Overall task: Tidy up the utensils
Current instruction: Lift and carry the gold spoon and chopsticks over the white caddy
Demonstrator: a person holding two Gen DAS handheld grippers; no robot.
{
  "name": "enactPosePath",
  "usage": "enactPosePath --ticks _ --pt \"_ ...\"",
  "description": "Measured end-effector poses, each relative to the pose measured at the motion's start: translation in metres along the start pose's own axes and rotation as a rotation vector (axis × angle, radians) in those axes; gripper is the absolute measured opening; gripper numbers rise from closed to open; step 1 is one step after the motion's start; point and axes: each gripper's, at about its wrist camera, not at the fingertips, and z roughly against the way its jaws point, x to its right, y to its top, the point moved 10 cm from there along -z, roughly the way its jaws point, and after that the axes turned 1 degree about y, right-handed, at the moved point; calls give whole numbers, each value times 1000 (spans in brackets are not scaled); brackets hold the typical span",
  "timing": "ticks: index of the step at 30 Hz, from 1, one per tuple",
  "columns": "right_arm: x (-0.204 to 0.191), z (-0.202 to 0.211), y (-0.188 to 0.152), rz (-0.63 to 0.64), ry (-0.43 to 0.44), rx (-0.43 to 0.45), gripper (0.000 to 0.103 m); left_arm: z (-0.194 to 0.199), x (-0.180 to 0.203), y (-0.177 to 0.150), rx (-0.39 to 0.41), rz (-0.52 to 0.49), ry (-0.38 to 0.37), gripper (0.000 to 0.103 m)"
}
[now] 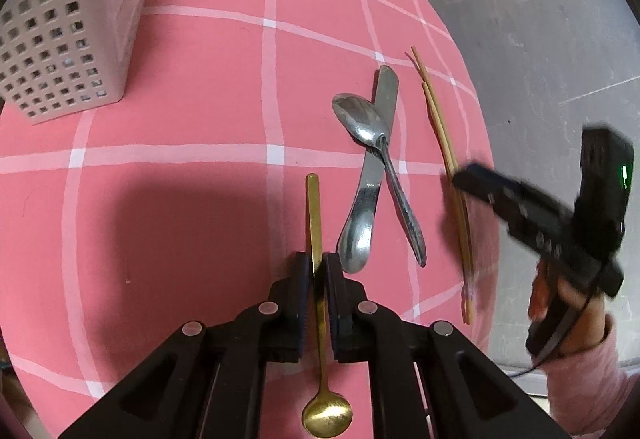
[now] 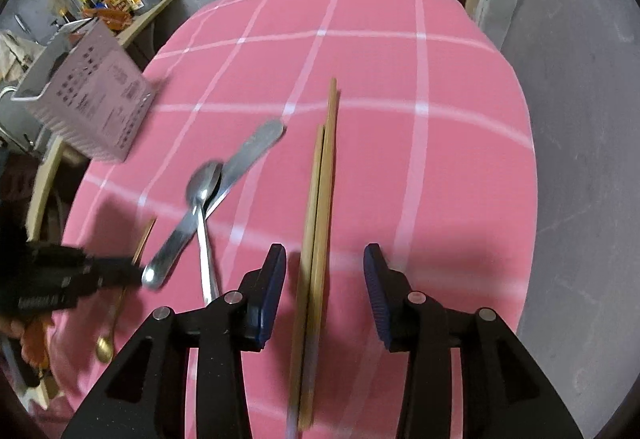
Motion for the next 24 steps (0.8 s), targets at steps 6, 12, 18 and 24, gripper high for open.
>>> enactPosePath --ticks 6,12,18,24 --pt "-13 -21 16 71 -87 -56 34 0 0 2 10 -19 13 8" --pt "-15 -17 17 70 -129 -25 12 -2 2 2 33 -33 19 7" --pt "3 3 10 -185 120 51 11 7 1 -1 87 -33 1 5" --pt "-2 42 -2 -177 165 182 11 24 7 -8 170 -52 -43 5"
